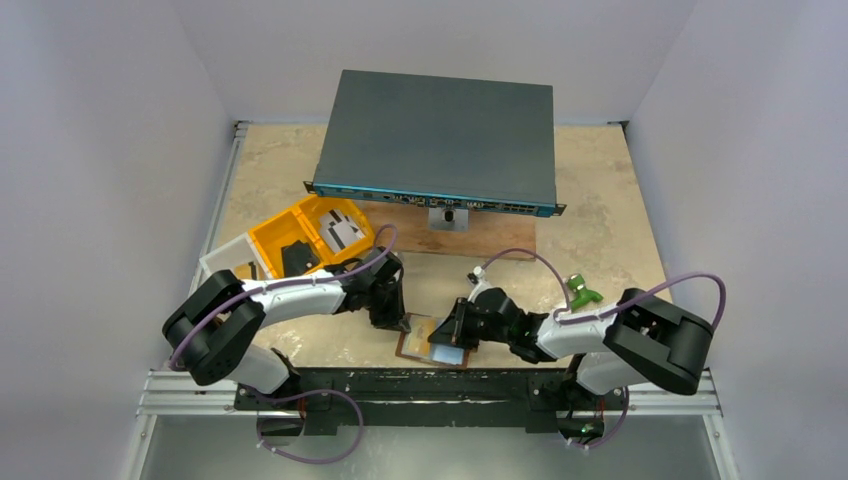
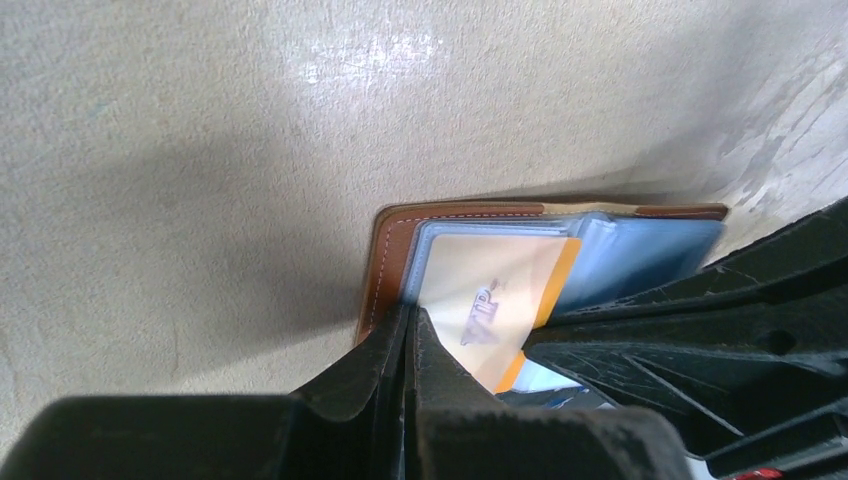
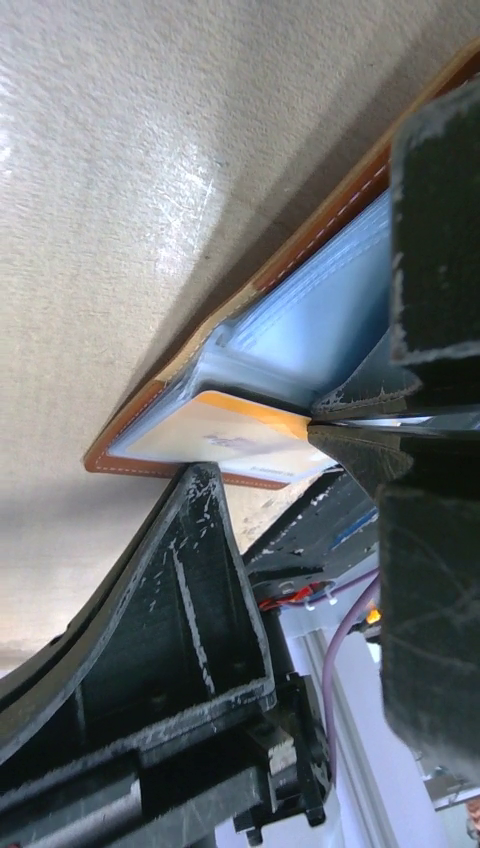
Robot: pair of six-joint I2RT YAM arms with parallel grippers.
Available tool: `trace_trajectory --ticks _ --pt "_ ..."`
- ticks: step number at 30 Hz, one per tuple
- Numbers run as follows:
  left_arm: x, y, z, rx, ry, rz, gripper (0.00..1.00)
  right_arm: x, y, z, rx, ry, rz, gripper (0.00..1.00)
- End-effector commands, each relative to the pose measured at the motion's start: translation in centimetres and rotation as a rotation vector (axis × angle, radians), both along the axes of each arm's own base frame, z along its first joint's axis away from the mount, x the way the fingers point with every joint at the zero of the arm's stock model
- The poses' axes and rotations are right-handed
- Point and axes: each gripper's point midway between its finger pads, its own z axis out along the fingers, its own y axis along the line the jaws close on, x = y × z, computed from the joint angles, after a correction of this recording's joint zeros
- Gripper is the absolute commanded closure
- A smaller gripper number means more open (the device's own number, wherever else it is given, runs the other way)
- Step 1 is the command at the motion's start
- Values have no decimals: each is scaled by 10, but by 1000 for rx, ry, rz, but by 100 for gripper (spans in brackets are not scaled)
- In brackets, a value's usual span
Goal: Take the credit cards out of the card holder
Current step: Remove the credit card from the card holder.
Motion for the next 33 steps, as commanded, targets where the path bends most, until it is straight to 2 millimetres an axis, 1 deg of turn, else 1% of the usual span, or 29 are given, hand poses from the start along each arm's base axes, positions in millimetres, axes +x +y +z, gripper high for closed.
trace_trajectory --ticks 1,7,13,14,17,19,21,25,30,33 --pt "-15 55 -39 260 29 43 100 16 1 16 -5 -64 -48 100" --pt "-14 60 -40 275 29 59 100 13 -11 9 -45 -59 -66 100" --pt "-14 60 -40 278 27 60 100 11 -15 4 -58 -52 -70 100" --pt "-14 60 -40 276 29 60 100 11 -14 5 -50 -51 -65 97" --pt "-13 58 -40 269 30 59 100 10 -6 7 -16 -53 -41 79" --pt "-13 58 -40 269 30 60 100 8 -1 9 20 -41 -33 74" --pt "-14 57 -40 268 31 58 100 6 1 8 43 -24 -33 74" --pt "-13 57 -40 264 34 60 100 4 1 1 39 1 -35 76" --pt "-14 56 -40 261 35 59 100 4 -1 1 57 6 -52 85" --pt "-15 55 -40 253 37 59 100 4 -1 2 71 9 -50 84"
